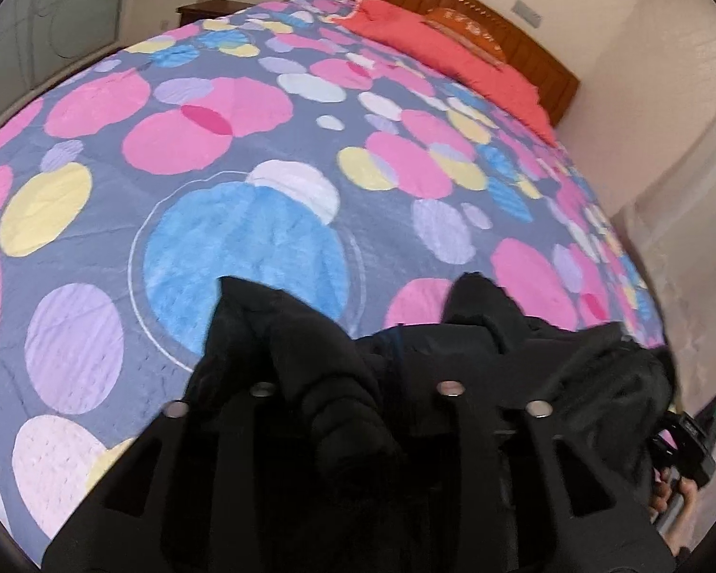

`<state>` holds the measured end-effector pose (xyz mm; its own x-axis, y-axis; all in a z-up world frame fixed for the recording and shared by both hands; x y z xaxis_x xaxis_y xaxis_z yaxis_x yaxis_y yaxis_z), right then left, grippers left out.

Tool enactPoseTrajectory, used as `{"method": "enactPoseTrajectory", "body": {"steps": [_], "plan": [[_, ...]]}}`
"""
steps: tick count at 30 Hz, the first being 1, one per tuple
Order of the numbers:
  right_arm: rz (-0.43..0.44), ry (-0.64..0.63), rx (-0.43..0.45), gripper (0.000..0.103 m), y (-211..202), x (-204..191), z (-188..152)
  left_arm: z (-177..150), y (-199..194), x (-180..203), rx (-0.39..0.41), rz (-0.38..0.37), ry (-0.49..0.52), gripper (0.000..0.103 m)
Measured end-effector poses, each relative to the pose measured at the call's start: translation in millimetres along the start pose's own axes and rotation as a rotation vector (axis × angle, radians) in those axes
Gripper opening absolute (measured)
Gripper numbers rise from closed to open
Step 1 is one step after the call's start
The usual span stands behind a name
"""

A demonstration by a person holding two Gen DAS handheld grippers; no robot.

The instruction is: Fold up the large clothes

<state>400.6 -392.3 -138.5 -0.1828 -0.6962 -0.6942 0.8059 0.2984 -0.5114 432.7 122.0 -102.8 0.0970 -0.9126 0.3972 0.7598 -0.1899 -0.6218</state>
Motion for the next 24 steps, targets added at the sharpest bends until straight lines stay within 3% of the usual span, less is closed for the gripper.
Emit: {"method": "enactPoseTrajectory", "body": {"steps": [3, 4, 5, 7, 8, 12, 15, 24], "plan": [[0.054, 0.044, 0.012, 0.047, -18.0, -0.9, 7.4, 8.7, -15.5, -6.0, 0.008, -0.052, -0.058, 0.054], [0.065, 0.056, 0.021, 0.051, -22.1, -2.1, 10.3, 13.4, -24.6, -8.4, 0.031, -0.064, -0.09, 0.065], [0.075, 0.064, 0.034, 0.06, -28.6, -3.4, 12.4, 17.8, -33.5, -10.4, 0.061, -0.064, -0.112, 0.071], [0.075, 0.049, 0.097, 0.07, -46.5, -9.2, 15.6, 27.9, -54.1, -11.6, 0.126, -0.064, -0.128, 0.076], [0.065, 0.028, 0.127, 0.07, -54.2, -13.2, 15.7, 31.1, -63.2, -10.7, 0.153, -0.051, -0.118, 0.079], [0.043, -0.088, 0.142, 0.07, -63.9, -42.1, 2.0, 23.6, -83.0, 2.8, 0.201, 0.018, -0.039, 0.084], [-0.006, -0.229, 0.093, 0.07, -45.2, -72.4, -20.0, 2.7, -81.4, 24.9, 0.191, 0.07, 0.076, 0.092], [-0.113, -0.58, 0.044, 0.07, 28.5, -151.4, -71.3, -41.3, -6.8, 86.9, 0.122, 0.237, 0.362, 0.096]]}}
Point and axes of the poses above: each gripper's, at about its wrist camera, not at the fingertips, and y roughly the way its jaws point, x to its right, z to its top, the point moved 2 cm from there along y, roughly the way its jaws point, and after that the axes turned 11 degrees about x, right-handed, at the moved point
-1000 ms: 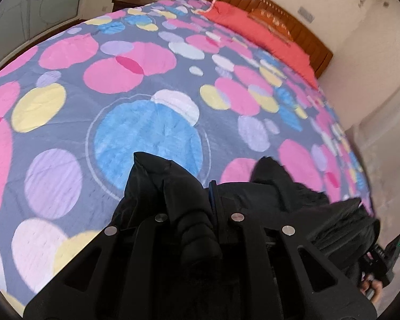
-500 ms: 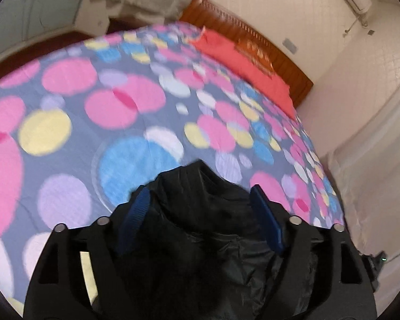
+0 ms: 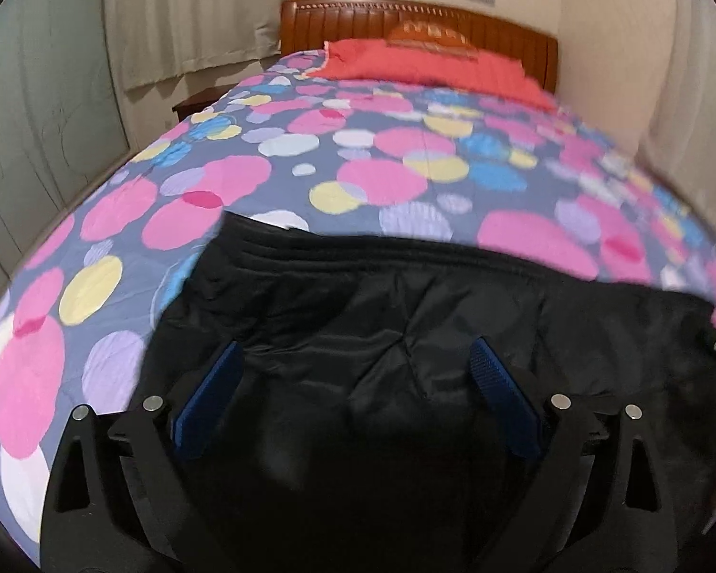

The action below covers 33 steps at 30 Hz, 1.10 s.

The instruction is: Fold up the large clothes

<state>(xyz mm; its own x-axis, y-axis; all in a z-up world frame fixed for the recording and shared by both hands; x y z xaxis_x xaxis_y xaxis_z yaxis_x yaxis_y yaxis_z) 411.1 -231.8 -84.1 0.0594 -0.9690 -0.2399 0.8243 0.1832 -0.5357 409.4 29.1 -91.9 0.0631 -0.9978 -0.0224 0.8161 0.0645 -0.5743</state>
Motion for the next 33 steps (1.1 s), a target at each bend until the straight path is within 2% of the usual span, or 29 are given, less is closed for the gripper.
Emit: {"method": "enactPoseTrajectory", "body": {"steps": [3, 5, 7, 11, 15, 17, 19, 20, 22, 24, 26, 33], "plan": [[-0.059, -0.108, -0.035, 0.07, 25.1, -15.9, -10.7, -15.5, 25.7, 9.5, -0.055, 0.066, 0.065, 0.098], [-0.113, -0.166, -0.089, 0.07, 46.2, -16.8, -26.9, -23.4, 35.6, 8.2, -0.052, 0.059, 0.047, 0.101], [-0.122, -0.15, -0.097, 0.073, 58.3, -10.2, -40.1, -25.5, 39.8, 6.6, -0.045, 0.046, 0.024, 0.101], [-0.129, -0.137, -0.083, 0.073, 60.2, -7.4, -45.4, -31.1, 45.4, 13.3, -0.037, 0.079, 0.054, 0.101], [-0.096, -0.115, -0.087, 0.073, 41.0, -3.4, -33.5, -22.9, 33.2, 11.9, -0.086, 0.052, 0.055, 0.101], [-0.112, -0.101, -0.043, 0.073, 26.7, 4.3, -20.0, -11.6, 16.4, 6.2, -0.022, 0.045, 0.071, 0.101], [-0.173, -0.109, 0.0, 0.073, 12.4, 21.0, -4.8, -0.5, 9.8, -1.9, 0.056, 0.106, 0.122, 0.101], [-0.212, -0.119, 0.009, 0.073, 9.6, 29.9, 0.4, 2.5, 13.7, -7.0, 0.066, 0.131, 0.147, 0.101], [-0.302, -0.128, 0.007, 0.073, 11.3, 52.7, 6.7, 1.8, 29.1, -16.3, 0.019, 0.15, 0.158, 0.101], [-0.351, -0.102, -0.05, 0.073, 25.5, 76.9, -1.4, -6.9, 46.6, -27.6, -0.042, 0.137, 0.114, 0.101], [-0.322, -0.073, -0.121, 0.075, 46.2, 91.7, -19.7, -14.7, 53.8, -31.8, -0.051, 0.107, 0.083, 0.101], [-0.301, -0.03, -0.101, 0.077, 54.5, 97.2, -27.0, -23.0, 65.9, -42.0, -0.11, 0.012, -0.025, 0.101]]}}
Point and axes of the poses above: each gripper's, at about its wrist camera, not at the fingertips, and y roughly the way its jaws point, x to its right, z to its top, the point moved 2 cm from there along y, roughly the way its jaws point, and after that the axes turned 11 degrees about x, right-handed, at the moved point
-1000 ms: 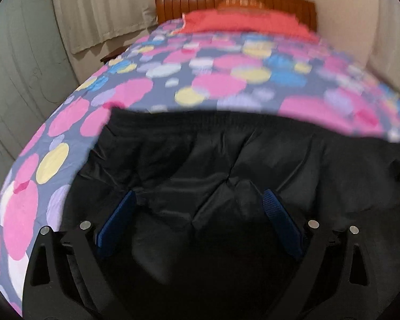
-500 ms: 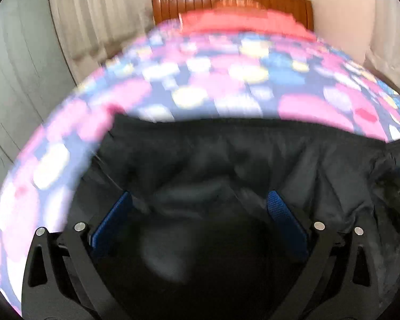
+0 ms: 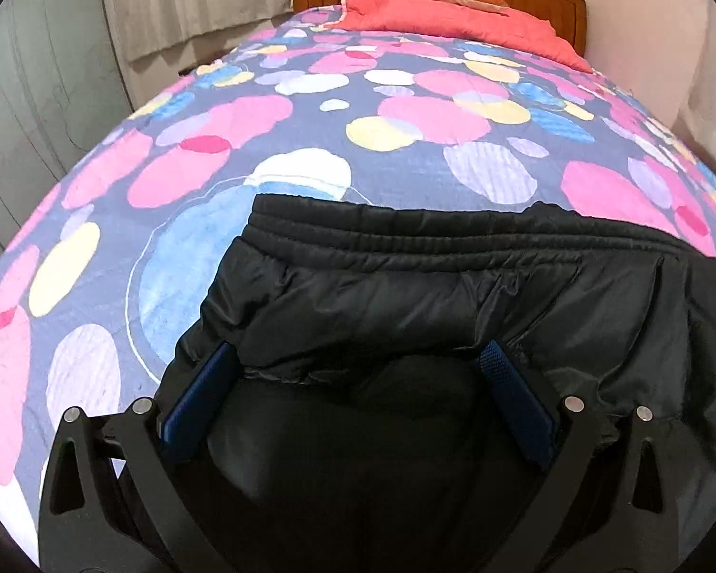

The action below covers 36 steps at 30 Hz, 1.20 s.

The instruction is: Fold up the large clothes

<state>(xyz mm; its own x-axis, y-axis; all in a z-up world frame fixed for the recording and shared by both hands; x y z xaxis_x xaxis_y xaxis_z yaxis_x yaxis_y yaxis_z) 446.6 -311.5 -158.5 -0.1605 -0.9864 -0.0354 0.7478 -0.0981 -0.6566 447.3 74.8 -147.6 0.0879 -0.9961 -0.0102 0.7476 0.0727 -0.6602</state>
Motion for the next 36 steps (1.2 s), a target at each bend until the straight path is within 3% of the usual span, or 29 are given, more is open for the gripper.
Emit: {"method": "enactPoseTrajectory", "body": {"steps": [3, 9, 14, 18, 22, 26, 31, 34, 36], "plan": [[0.013, 0.052, -0.004, 0.079, -24.8, 11.7, 0.1, -4.1, -14.9, -3.8, -0.025, 0.016, 0.007, 0.101], [0.013, 0.074, 0.076, 0.079, -110.8, 40.8, -22.0, -31.3, -97.2, -31.9, 0.055, 0.078, 0.014, 0.101], [-0.005, 0.162, 0.107, 0.08, -180.3, 86.4, -68.6, -78.7, -146.8, -66.6, 0.064, 0.158, -0.067, 0.101], [-0.001, 0.29, 0.084, 0.08, -204.7, 113.8, -109.9, -119.9, -169.8, -85.7, 0.023, 0.156, -0.142, 0.101], [0.063, 0.382, 0.043, 0.08, -202.1, 115.6, -139.5, -149.2, -185.8, -86.9, 0.016, 0.124, -0.206, 0.101], [0.169, 0.486, 0.017, 0.08, -188.1, 102.8, -148.0, -154.4, -187.5, -83.2, -0.003, 0.114, -0.259, 0.101], [0.151, 0.54, 0.021, 0.081, -164.9, 91.8, -136.1, -151.0, -178.1, -86.7, 0.005, 0.096, -0.381, 0.101], [0.139, 0.568, 0.012, 0.082, -152.5, 90.5, -137.0, -151.1, -160.3, -91.2, -0.044, 0.074, -0.484, 0.101], [0.137, 0.584, 0.017, 0.082, -145.7, 92.5, -137.8, -144.7, -154.9, -89.1, -0.011, 0.101, -0.485, 0.101]]}}
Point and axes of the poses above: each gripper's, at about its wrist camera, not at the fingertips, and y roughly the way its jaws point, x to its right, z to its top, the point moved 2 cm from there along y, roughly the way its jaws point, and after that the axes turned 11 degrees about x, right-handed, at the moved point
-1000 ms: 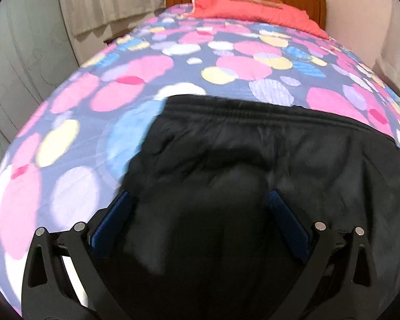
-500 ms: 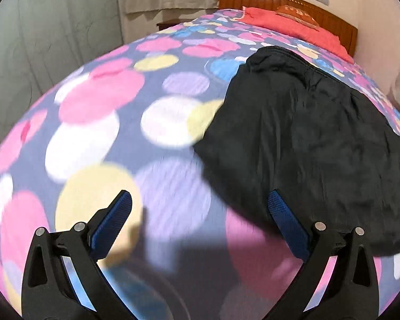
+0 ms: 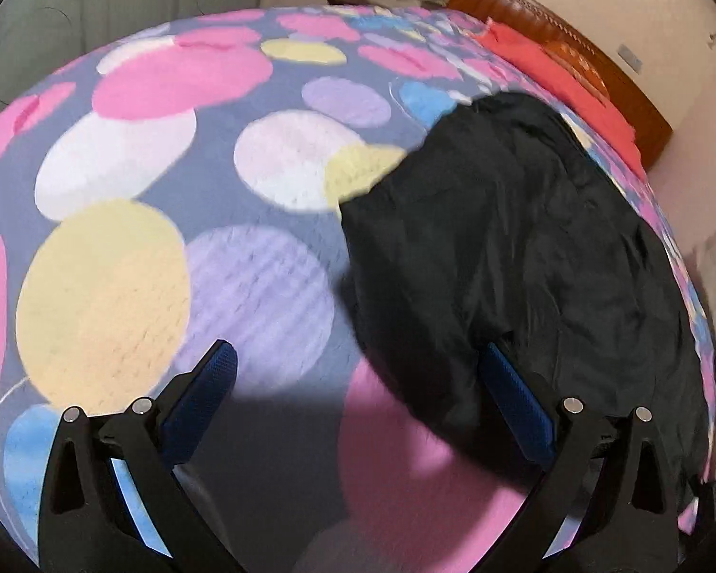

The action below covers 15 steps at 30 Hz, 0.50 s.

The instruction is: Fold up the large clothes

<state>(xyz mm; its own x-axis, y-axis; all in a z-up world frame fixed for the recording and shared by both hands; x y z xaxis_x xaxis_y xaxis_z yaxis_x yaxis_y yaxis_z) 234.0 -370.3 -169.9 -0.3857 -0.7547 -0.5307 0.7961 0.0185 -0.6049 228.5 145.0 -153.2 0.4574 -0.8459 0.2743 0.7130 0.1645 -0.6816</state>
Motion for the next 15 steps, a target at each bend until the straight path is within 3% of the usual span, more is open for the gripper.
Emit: {"method": "enactPoseTrajectory", "body": {"steps": [1, 4, 6, 9, 10, 15], "plan": [[-0.004, 0.004, 0.011, 0.08, 2.3, 1.4, 0.1, 2.1, 1.8, 3.3, 0.013, 0.0, 0.011, 0.101], [-0.031, -0.014, 0.044, 0.059, -1.0, 2.3, -1.2, 6.8, 9.3, 12.9, 0.006, -0.027, 0.05, 0.101], [-0.011, -0.007, 0.044, 0.051, -2.5, 4.6, -1.2, 7.7, 10.5, 13.5, 0.016, -0.031, 0.047, 0.095], [0.019, -0.009, 0.05, 0.041, -7.8, 5.3, -2.5, 4.2, 5.0, 17.7, 0.038, -0.104, 0.029, 0.067], [0.028, -0.014, 0.058, 0.037, -10.9, 4.2, -3.5, 3.6, 3.7, 20.7, 0.037, -0.128, 0.033, 0.051], [0.042, -0.045, 0.077, 0.028, -18.7, -2.0, -3.7, 2.4, -6.2, 33.7, 0.067, -0.122, 0.128, 0.035]]}}
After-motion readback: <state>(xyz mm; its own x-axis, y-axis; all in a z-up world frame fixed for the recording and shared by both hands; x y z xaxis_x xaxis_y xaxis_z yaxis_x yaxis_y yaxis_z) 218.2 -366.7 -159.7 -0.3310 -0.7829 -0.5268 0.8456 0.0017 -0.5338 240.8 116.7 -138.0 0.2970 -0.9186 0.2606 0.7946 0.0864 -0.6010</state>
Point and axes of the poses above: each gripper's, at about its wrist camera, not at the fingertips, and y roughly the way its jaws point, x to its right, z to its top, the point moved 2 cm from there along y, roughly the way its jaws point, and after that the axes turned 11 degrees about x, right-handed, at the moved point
